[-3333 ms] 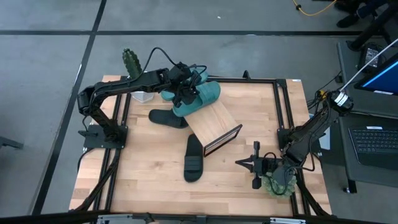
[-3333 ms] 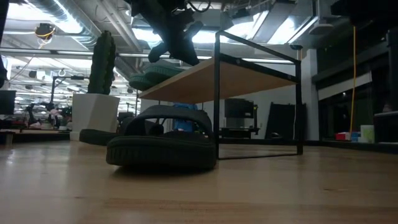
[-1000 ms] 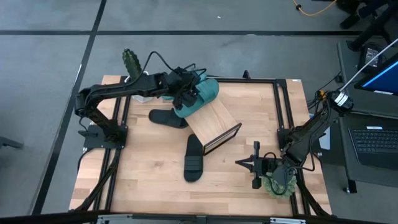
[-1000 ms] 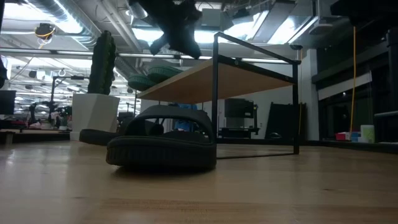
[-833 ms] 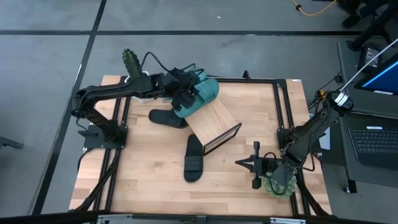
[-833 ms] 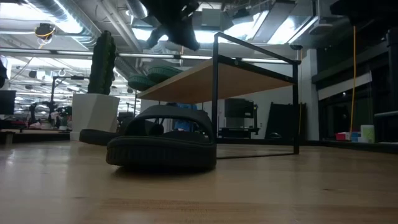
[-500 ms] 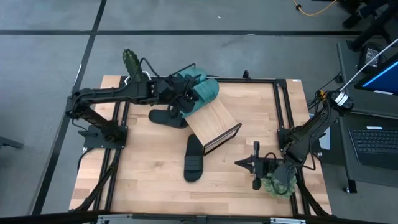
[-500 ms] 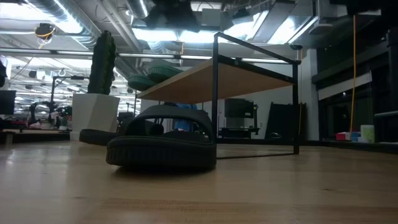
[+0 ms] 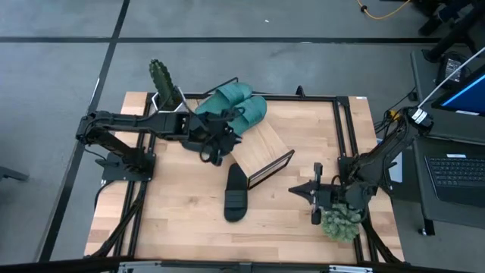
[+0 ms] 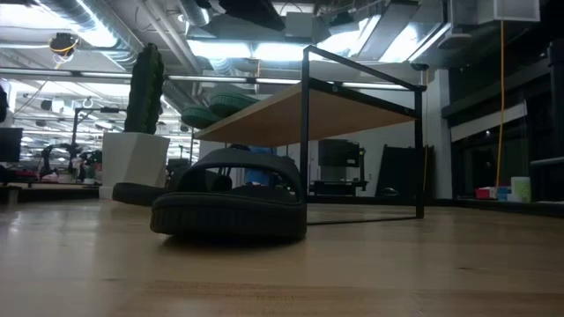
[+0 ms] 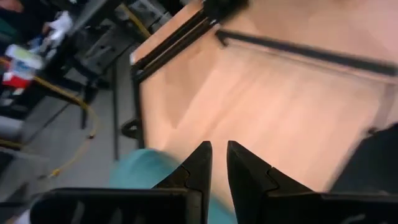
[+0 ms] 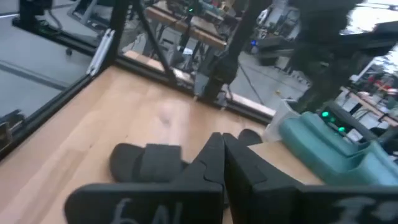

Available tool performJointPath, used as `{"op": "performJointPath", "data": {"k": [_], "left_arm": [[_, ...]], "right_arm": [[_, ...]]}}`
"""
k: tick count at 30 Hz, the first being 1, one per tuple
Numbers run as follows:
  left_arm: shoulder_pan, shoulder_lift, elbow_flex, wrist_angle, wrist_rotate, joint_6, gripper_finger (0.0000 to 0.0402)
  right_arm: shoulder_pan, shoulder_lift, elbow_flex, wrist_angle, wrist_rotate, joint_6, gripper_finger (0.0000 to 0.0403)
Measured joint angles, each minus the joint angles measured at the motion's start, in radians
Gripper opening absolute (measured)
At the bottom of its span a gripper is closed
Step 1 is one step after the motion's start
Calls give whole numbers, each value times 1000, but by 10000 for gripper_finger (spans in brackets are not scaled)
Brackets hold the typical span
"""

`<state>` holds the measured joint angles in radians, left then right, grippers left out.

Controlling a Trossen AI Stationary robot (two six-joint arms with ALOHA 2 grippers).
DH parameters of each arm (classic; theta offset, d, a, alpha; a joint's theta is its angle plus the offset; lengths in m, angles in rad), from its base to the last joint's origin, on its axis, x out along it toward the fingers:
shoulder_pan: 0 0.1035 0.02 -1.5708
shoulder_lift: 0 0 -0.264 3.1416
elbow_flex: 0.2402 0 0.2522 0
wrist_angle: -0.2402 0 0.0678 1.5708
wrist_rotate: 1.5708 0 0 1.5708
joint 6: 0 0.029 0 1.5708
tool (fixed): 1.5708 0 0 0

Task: Pick and place slides into the shelf
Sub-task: Put the green slipper onto the shelf

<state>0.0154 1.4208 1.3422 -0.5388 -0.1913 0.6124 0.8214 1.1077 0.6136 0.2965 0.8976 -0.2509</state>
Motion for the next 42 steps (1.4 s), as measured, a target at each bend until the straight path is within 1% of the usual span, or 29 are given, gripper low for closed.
{"op": "performJointPath", "data": {"k": [2, 4, 8, 10, 12, 15, 17, 20, 23, 25, 28, 30, 33, 37, 39, 42], "left_arm": [[-27, -10, -42, 86, 29, -19, 44], [-54, -21, -111, 147, 28, -41, 44], [-88, -48, -264, 346, 17, -94, 44], [-102, -63, -349, 457, 15, -131, 44], [-114, -80, -438, 565, 10, -161, 44], [-126, -132, -550, 708, -42, -216, 44], [-132, -178, -613, 764, -73, -244, 44], [-151, -249, -676, 787, -85, -267, 44], [-164, -320, -714, 802, -99, -289, 44], [-175, -357, -746, 796, -147, -296, 44], [-194, -412, -800, 795, -258, -322, 44], [-201, -445, -835, 795, -296, -334, 44], [-206, -491, -871, 793, -298, -349, 44], [-205, -530, -887, 796, -299, -352, 44], [-205, -538, -887, 797, -299, -351, 44], [-205, -539, -887, 795, -299, -351, 44]], "right_arm": [[-16, -25, 0, -1, -1, -24, 3], [-34, -49, 0, -1, 0, -42, 3], [-78, -81, 0, -25, -15, -69, 3], [-112, -85, 0, -52, -53, -77, 3], [-163, -84, 2, -70, -116, -80, 3], [-249, -85, 47, -184, -227, -66, 3], [-309, -86, 101, -274, -304, -40, 3], [-393, -83, 185, -412, -401, -20, 3], [-471, -74, 260, -500, -476, -38, 3], [-524, -62, 305, -555, -551, -74, 3], [-602, -30, 363, -608, -690, -145, 3], [-655, -3, 403, -637, -742, -169, 3], [-736, 48, 458, -691, -800, -196, 3], [-843, 131, 517, -704, -958, -206, 3], [-888, 178, 548, -725, -1016, -207, 3], [-936, 256, 594, -761, -1036, -207, 3]]}}
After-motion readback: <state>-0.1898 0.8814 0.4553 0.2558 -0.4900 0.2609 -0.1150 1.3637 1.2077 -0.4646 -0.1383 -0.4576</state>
